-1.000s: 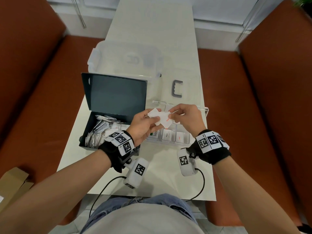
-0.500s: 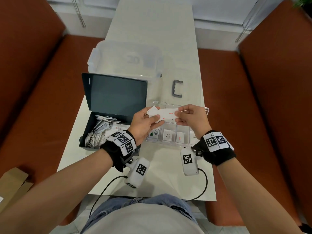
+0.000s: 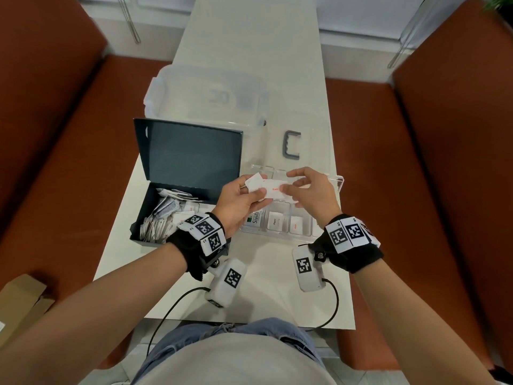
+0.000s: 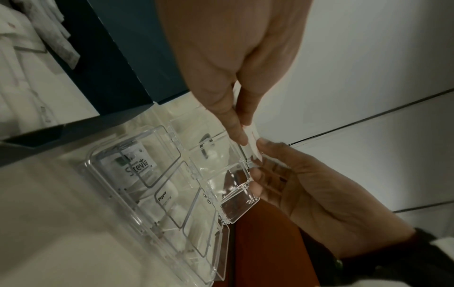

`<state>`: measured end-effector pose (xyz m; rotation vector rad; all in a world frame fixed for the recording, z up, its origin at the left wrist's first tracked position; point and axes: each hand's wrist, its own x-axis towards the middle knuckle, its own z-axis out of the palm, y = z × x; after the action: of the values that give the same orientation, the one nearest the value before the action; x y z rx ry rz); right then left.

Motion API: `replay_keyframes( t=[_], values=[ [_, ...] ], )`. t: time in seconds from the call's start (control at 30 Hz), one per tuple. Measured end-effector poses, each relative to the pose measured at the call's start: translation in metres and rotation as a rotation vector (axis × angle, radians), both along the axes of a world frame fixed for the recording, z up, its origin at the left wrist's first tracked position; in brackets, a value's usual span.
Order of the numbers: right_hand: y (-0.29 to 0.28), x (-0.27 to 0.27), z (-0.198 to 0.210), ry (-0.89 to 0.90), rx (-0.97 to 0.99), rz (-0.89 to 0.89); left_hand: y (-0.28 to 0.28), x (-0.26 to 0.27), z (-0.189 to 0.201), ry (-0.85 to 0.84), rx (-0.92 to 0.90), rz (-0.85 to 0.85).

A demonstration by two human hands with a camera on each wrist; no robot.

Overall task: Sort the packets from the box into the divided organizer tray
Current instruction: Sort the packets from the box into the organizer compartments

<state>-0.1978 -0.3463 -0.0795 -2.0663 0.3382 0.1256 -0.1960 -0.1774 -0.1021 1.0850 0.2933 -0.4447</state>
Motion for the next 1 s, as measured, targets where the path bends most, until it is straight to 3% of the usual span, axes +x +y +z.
replay_keyframes(
  t=[0.07,0.27,0.47,0.67,1.0],
  values=[
    [-0.001,0.002,0.003,-0.051,-0.142,0.119,0.0,0.0,0.0,-0.023,0.048,-0.039],
    [-0.002,0.007,0.007,-0.03,-0.268,0.35,-0.002,-0.001,-0.001,-0.071,0.141,-0.134],
    [-0.026,0.01,-0.006,0.108,-0.235,0.218,0.003,0.003,-0.009,-0.041,0.176,-0.065],
    [-0.028,0.001,-0.042,0.316,-0.343,0.059,0.009,0.0,-0.016,-0.009,0.182,-0.049],
    [-0.017,-0.009,-0.065,0.414,-0.538,0.059,0.009,-0.004,-0.018,0.0,0.194,-0.055]
  ],
)
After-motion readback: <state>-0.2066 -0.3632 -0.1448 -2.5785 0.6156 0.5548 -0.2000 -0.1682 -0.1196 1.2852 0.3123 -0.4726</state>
